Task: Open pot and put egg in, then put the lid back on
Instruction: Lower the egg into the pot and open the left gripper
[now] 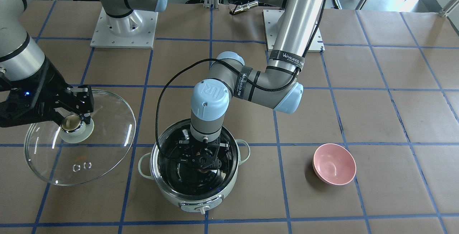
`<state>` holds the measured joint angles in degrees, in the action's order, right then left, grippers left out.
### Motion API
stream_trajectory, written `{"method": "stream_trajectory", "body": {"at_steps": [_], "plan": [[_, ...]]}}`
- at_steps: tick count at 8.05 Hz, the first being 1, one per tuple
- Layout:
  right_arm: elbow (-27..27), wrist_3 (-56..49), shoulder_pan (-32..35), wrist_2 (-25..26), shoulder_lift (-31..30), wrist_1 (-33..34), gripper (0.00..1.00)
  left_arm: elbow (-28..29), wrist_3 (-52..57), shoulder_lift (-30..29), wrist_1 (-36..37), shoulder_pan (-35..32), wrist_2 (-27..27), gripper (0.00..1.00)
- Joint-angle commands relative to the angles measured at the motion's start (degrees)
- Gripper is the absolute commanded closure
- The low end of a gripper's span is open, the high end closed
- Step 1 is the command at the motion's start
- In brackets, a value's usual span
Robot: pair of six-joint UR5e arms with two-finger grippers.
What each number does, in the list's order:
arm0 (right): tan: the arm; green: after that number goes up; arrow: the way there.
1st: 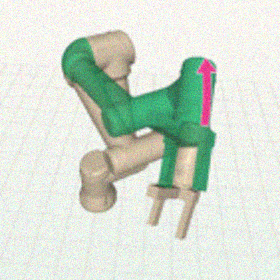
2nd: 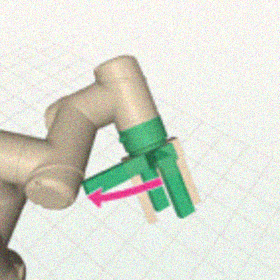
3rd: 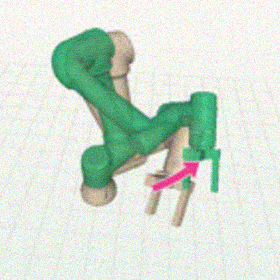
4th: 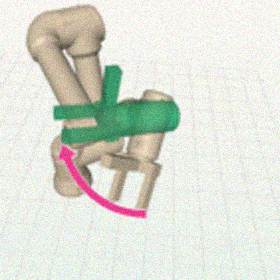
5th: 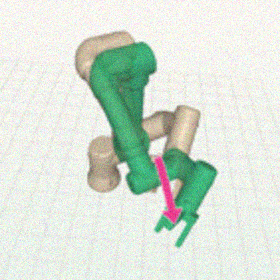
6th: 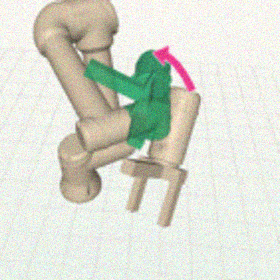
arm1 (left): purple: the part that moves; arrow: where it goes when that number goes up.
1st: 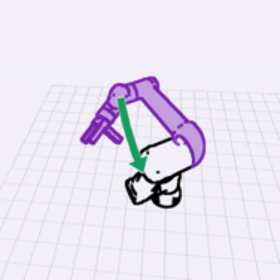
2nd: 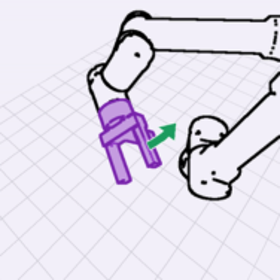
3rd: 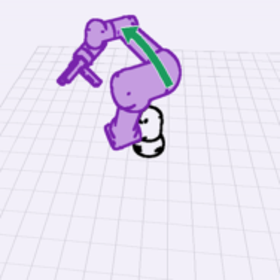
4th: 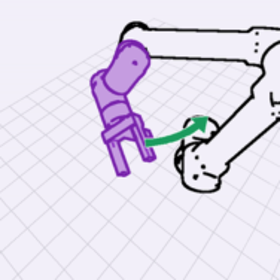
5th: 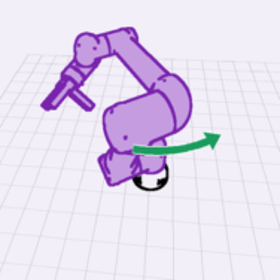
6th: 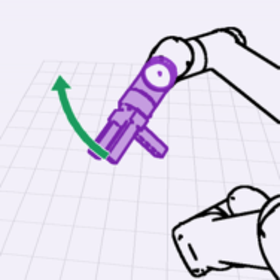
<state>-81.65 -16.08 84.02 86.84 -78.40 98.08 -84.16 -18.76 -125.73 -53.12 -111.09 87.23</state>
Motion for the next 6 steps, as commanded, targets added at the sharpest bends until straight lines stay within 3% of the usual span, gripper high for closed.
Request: {"method": "stream_trajectory", "body": {"at_steps": [1, 3, 5, 6], "plan": [[0.0, 0.0, 0.0, -0.1, 0.0, -0.1, 1.00, 0.4, 0.7, 0.9, 0.1, -0.1, 0.0, 0.00], [0.0, 0.1, 0.1, -0.1, -0.2, -0.1, 1.00, 0.7, 1.1, 4.9, -1.8, 0.0, 0.0, 0.00], [0.0, 0.2, 0.2, -0.2, -0.3, -0.1, 1.00, 1.0, 2.6, 9.7, -8.5, 0.1, 0.3, 0.00], [0.0, 0.3, 0.3, -0.2, -0.3, -0.2, 1.00, 1.1, 3.8, 12.7, -12.8, 0.8, 3.2, 0.00]]}}
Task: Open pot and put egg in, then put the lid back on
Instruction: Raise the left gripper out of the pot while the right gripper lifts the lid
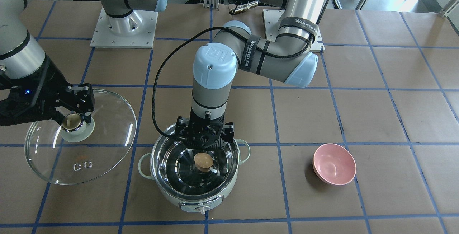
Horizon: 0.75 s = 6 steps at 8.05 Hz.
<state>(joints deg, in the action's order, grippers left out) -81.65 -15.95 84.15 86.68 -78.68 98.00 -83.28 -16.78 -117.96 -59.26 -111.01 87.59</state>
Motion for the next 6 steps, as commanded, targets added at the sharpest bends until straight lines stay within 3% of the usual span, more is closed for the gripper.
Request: {"method": "stream_trajectory", "body": {"at_steps": [1, 4, 6], "plan": [[0.0, 0.4, 0.2, 0.0, -0.1, -0.1, 1.00, 0.6, 2.1, 8.7, -10.4, 2.6, 3.5, 0.00], [0.0, 0.7, 1.4, 0.0, -0.1, 0.1, 1.00, 0.7, 10.7, 19.7, -24.9, 14.5, 3.4, 0.00], [0.0, 8.9, 6.7, 0.0, 0.5, 0.7, 1.00, 0.9, 14.2, 23.8, -30.8, 18.4, 4.0, 0.00]]}}
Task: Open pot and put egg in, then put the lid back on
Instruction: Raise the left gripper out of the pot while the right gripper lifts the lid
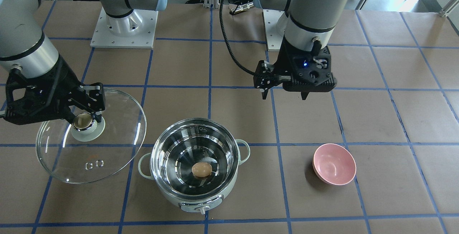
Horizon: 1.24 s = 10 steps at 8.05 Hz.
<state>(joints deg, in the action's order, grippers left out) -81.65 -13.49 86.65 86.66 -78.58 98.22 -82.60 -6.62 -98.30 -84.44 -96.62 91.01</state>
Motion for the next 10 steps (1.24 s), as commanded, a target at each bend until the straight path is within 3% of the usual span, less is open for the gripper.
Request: {"method": "stream_trajectory", "body": {"at_steps": [1, 5, 10], "plan": [[0.0, 8.9, 6.4, 0.0, 0.5, 0.8, 1.00, 0.4, 6.2, 5.7, -7.8, 5.9, 1.9, 0.00], [0.1, 19.9, 15.5, 0.1, 5.8, 8.9, 1.00, 0.3, 7.9, 7.2, -9.6, 8.3, 1.8, 0.00], [0.3, 26.8, 20.8, 0.2, 11.4, 14.3, 1.00, -0.1, 7.9, 6.8, -9.3, 8.3, 1.5, 0.00]]}}
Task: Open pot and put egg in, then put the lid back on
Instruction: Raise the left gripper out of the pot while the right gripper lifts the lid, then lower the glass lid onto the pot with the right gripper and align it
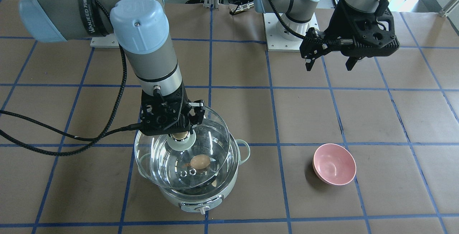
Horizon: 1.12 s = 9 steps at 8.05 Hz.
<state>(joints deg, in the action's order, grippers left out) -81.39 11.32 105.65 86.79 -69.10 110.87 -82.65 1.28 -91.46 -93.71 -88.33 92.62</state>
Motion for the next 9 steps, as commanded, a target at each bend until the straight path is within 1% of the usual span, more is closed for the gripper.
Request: {"method": "stream_trajectory", "body": {"at_steps": [1, 9], "plan": [[0.0, 2.0, 2.1, 0.1, 2.5, 1.8, 1.00, -0.3, -0.1, 0.0, 0.0, 0.0, -0.2, 0.00], [0.2, 1.1, 2.0, 0.9, 3.9, 1.8, 1.00, -0.5, -0.7, -0.1, 0.0, -0.1, -0.3, 0.00]]}}
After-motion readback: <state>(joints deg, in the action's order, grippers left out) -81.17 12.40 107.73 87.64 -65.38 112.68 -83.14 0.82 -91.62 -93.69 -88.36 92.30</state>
